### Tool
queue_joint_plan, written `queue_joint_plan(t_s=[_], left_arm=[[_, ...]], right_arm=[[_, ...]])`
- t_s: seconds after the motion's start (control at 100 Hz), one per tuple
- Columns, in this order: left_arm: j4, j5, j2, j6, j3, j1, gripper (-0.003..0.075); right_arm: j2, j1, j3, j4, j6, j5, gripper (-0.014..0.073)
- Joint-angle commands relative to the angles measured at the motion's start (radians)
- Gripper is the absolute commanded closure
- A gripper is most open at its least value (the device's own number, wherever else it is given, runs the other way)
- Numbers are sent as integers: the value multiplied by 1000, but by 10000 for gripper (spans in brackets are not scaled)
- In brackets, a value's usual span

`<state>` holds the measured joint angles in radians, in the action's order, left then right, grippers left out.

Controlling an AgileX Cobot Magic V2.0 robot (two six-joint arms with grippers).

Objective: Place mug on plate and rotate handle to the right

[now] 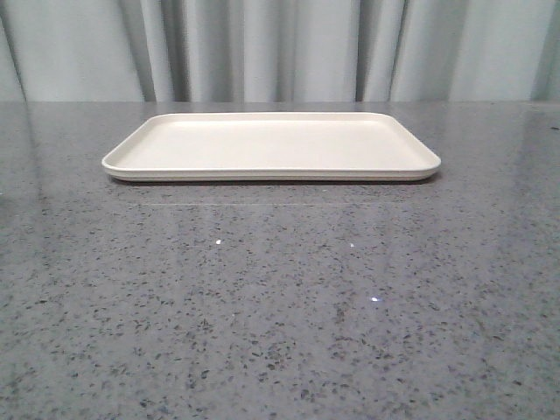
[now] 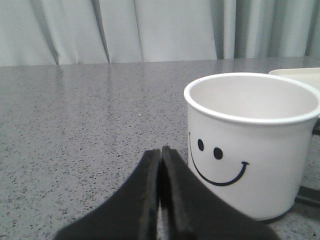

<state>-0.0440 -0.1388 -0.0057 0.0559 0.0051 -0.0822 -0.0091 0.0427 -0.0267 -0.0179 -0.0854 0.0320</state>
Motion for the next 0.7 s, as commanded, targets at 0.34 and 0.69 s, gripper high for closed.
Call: queue_joint_plan(t_s=[0.34,0.69], left_arm=[[-11,113,-32,-2,4,2,739],[-11,139,-32,-2,4,2,739]], right_arm=[[-22,0,0,-11,4,-76,662],[-22,0,0,-11,4,-77,662]])
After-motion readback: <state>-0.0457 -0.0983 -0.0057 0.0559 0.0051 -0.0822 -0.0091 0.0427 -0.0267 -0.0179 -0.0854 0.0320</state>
